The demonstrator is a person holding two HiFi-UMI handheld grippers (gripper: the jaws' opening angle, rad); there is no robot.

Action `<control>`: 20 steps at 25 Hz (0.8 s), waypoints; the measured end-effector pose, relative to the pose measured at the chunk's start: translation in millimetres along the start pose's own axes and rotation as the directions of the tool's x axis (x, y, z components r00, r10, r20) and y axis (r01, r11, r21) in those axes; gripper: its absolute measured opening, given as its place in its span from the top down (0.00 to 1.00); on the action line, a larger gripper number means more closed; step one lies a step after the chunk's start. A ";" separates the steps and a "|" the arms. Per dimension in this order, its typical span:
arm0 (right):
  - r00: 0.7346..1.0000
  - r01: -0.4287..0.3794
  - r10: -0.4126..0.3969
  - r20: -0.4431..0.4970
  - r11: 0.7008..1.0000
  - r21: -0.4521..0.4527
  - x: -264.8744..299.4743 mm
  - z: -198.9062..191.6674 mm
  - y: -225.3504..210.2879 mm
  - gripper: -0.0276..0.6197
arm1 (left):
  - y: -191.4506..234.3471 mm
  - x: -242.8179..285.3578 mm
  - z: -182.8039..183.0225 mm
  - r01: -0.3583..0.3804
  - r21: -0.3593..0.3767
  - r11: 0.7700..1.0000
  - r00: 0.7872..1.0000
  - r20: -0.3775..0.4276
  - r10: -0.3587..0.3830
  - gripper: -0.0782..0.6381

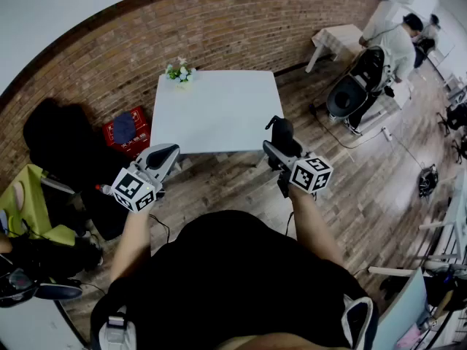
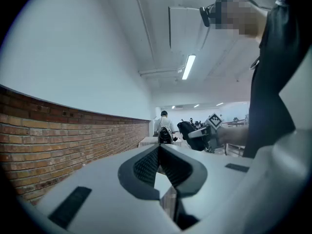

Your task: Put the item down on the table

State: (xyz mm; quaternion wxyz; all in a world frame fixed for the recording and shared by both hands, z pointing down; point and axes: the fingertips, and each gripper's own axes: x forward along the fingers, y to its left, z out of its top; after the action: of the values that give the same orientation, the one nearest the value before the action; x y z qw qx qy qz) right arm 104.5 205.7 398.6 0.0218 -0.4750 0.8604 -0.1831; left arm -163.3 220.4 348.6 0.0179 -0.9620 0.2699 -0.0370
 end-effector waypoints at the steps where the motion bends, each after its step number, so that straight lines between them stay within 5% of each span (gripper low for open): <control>1: 1.000 0.005 -0.005 0.001 1.000 0.003 -0.4 -0.7 1.8 0.41 | -0.3 -2.3 -1.4 0.004 0.003 1.000 1.000 -0.006 -0.004 0.88; 20: 0.995 0.078 -0.081 0.066 0.995 0.054 28.7 4.5 10.9 0.41 | 49.0 -10.2 -17.0 0.088 0.041 0.995 0.995 -0.060 -0.085 0.88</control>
State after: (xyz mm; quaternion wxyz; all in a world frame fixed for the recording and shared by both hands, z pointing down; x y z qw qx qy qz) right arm 81.0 186.0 394.7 0.0559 -0.5141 0.8346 -0.1899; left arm -198.8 183.5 362.3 0.0294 -0.9707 0.2274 -0.0718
